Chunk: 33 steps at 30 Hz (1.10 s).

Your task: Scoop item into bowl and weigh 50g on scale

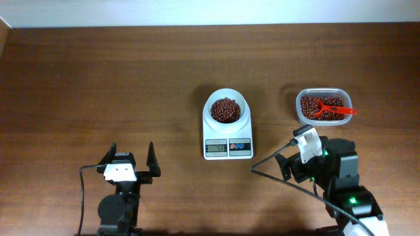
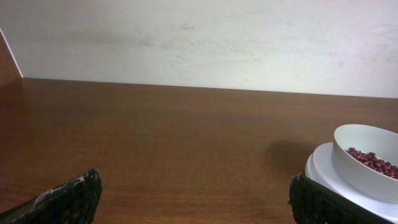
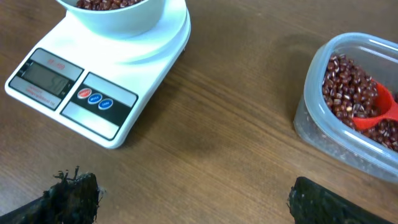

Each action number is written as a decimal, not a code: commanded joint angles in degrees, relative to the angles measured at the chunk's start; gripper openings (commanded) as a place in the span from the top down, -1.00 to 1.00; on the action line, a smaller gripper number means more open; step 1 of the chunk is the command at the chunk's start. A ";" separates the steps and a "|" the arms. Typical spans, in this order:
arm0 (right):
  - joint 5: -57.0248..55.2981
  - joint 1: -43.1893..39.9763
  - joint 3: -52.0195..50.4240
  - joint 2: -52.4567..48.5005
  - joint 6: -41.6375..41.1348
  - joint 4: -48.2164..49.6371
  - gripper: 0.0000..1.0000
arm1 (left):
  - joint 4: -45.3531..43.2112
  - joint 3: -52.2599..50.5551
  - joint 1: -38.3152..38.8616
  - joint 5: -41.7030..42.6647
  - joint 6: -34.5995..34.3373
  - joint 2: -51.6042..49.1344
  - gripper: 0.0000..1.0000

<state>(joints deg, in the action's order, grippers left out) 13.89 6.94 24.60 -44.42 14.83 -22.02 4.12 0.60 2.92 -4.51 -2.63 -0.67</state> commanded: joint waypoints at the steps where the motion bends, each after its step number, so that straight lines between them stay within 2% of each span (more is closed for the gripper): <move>1: 0.90 -0.24 -3.63 6.16 -0.46 0.04 -0.98 | 0.28 -0.11 -0.35 -0.42 -0.17 0.37 -0.98; 15: 0.92 -0.24 -18.10 41.97 -0.48 0.26 -0.98 | 0.28 -0.11 -0.35 -0.42 -0.17 0.37 -0.98; 21: 0.92 -0.22 -18.25 44.24 -0.46 1.25 -0.98 | 0.28 -0.11 -0.35 -0.42 -0.17 0.37 -0.98; 26: 0.92 -0.22 -23.87 44.24 -0.48 18.32 -0.98 | 0.28 -0.11 -0.35 -0.42 -0.17 0.37 -0.98; 30: 0.94 -0.17 -24.28 44.24 -0.48 31.78 -0.98 | 0.28 -0.11 -0.35 -0.42 -0.17 0.37 -0.98; 33: 0.92 -0.17 -24.28 44.24 -0.46 35.15 -0.98 | 0.28 -0.11 -0.35 -0.42 -0.17 0.37 -0.98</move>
<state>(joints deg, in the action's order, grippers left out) 14.48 6.94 0.60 -0.67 14.79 12.91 4.12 0.60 2.92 -4.54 -2.63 -0.67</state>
